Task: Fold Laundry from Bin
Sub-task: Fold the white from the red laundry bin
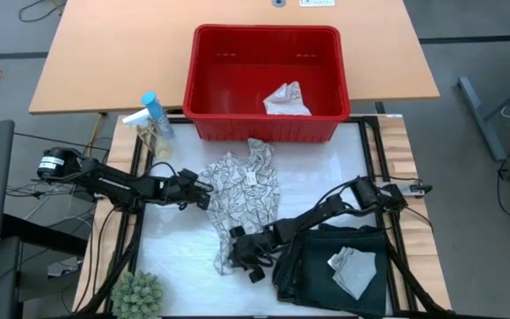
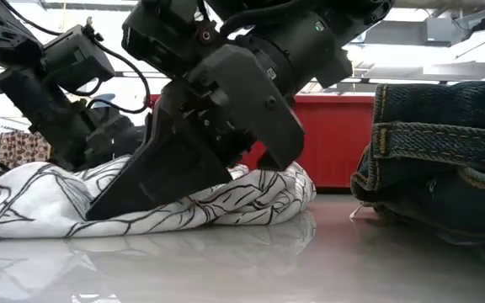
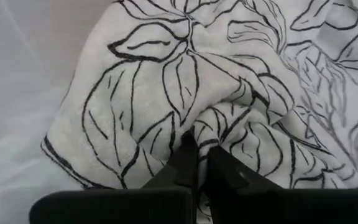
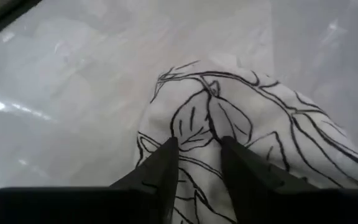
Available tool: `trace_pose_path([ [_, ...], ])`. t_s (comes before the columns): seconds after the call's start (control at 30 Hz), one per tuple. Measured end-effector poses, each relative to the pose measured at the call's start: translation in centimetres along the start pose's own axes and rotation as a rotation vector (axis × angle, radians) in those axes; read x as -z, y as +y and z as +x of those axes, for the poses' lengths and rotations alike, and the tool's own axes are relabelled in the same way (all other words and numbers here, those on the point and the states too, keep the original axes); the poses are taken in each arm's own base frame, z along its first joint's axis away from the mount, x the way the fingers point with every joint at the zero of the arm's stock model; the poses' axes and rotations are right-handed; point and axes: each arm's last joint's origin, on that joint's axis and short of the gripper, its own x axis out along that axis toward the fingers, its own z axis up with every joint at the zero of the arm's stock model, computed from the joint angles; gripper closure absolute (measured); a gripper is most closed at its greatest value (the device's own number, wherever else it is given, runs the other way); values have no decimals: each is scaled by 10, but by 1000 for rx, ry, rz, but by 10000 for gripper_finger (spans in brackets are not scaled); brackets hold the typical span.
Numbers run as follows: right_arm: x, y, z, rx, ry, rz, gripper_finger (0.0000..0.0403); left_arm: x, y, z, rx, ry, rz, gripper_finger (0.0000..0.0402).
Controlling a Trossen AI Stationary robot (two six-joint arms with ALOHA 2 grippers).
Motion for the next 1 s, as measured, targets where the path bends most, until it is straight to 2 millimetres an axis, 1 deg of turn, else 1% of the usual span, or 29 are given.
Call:
trace_pose_path([
  [0.07,1,-3,-1,9,18,57,308,0,-1,0,18,14,-13,400],
  [0.13,2,-9,-5,7,39,148,364,0,-3,0,53,34,-29,400],
  [0.17,3,-12,-6,-4,51,207,379,0,-4,0,68,45,-45,400],
  [0.23,1,-19,-13,-48,77,324,383,0,-6,-1,93,72,-82,400],
  [0.3,-2,-24,-26,-114,118,378,383,0,-9,-2,115,111,-100,400],
  [0.4,-16,-23,-59,-102,177,372,383,-1,-19,-5,165,160,-104,400],
  [0.47,-31,-22,-94,-45,200,348,383,-1,-25,-8,189,179,-108,400],
  [0.53,-40,-22,-130,17,240,338,383,-1,-31,-11,194,205,-116,400],
  [0.6,-43,-25,-161,107,292,337,383,-2,-38,-16,196,226,-123,400],
  [0.73,-43,-37,-211,295,351,338,383,-6,-60,-30,221,246,-132,400],
  [0.8,-41,-44,-233,363,370,346,383,-10,-76,-41,259,252,-131,400],
  [0.87,-38,-51,-249,424,403,354,383,-17,-95,-57,302,228,-117,400],
  [0.93,-33,-61,-263,490,436,355,383,-28,-114,-77,327,161,-92,400],
  [1.0,-31,-70,-279,551,440,348,383,-44,-128,-97,303,74,-51,401],
])
